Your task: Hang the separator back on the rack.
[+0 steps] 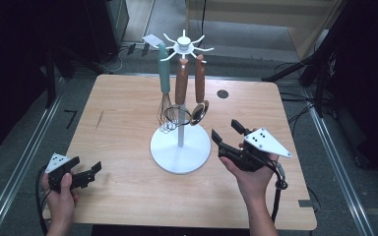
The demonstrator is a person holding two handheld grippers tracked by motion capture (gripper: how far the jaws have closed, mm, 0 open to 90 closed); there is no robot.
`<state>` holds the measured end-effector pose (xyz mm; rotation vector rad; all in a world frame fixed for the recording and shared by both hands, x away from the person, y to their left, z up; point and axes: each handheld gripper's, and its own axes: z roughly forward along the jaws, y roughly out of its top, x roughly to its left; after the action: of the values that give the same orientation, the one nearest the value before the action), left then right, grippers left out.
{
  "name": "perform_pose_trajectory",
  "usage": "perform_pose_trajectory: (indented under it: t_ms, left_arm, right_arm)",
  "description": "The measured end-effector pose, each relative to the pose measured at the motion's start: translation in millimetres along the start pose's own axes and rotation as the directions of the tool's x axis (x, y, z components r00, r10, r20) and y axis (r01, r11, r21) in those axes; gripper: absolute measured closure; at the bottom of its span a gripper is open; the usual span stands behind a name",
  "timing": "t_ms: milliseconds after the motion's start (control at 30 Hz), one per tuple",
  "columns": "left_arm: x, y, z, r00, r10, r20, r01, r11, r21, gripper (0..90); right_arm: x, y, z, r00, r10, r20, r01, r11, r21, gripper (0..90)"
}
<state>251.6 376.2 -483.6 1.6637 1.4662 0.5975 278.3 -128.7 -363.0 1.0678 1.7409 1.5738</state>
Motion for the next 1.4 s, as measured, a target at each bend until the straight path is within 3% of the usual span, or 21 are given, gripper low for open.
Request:
perform_pose_trajectory:
  t_ms: [500, 933, 1400]
  left_arm:
    - [0.0, 0.3, 0.2, 0.9999, 0.01, 0.011, -0.01, 0.9999, 0.009, 1.5]
    - [-0.6, 0.6, 1.3, 0.9998, 0.011, 0.016, -0.011, 0.9998, 0.016, 0.0]
    - [-0.4, 0.6, 1.3, 0.9998, 0.011, 0.018, -0.011, 0.9998, 0.016, 0.0]
  right_arm:
    - [-24.2, -53.5, -7.2, 0.9969, 0.052, 0.059, -0.056, 0.996, 0.073, 27.0]
    - [-47.9, -86.3, -12.7, 0.9933, 0.049, 0.105, -0.065, 0.986, 0.157, 25.2]
    - [-85.5, -112.4, -32.6, 0.9741, 0.068, 0.216, -0.115, 0.97, 0.215, 25.3]
